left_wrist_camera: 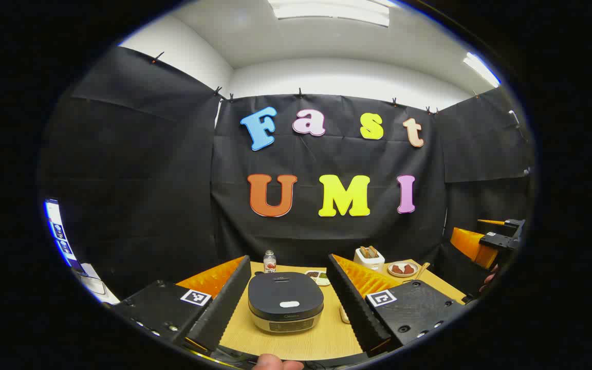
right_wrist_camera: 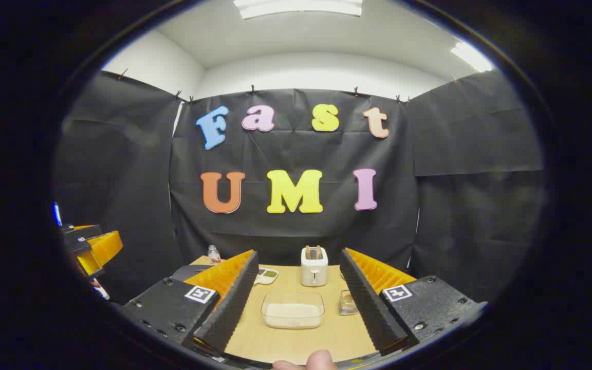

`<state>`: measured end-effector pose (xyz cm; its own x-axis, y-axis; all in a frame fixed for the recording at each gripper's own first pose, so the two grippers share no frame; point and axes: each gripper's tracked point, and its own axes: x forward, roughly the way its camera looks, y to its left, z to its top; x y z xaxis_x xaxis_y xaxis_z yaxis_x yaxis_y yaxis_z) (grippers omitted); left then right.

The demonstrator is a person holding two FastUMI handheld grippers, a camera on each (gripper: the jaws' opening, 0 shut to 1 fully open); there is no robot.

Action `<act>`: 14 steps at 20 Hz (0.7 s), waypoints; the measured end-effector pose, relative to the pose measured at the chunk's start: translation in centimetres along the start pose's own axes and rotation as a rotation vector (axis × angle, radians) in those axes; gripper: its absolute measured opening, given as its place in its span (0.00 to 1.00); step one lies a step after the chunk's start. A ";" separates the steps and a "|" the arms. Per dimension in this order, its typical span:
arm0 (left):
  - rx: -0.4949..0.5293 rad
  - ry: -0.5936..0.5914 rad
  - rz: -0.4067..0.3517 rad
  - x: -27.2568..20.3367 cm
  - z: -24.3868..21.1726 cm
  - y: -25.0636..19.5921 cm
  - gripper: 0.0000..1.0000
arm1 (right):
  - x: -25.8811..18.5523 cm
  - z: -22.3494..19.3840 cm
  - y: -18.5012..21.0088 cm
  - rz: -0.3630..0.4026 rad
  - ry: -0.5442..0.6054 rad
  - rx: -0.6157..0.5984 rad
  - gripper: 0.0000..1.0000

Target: Close the left gripper, press the button to open the rice cooker; take a wooden spoon from the chopstick holder with the right hand, scoop a spoonful of rice and pour it into the rice cooker, then put the wooden spoon back into the chopstick holder.

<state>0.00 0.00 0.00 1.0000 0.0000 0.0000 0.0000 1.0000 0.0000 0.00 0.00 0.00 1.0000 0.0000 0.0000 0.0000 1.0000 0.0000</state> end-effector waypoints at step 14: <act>0.000 0.020 0.002 -0.2 -0.4 0.3 0.95 | 0.3 0.3 0.4 -0.001 -0.005 -0.004 0.99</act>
<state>-0.15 0.26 -0.39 0.9998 0.0017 -0.0198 -0.0016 1.0000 0.0004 0.28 0.38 0.29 1.0000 -0.0007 0.0049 0.0007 1.0000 -0.0037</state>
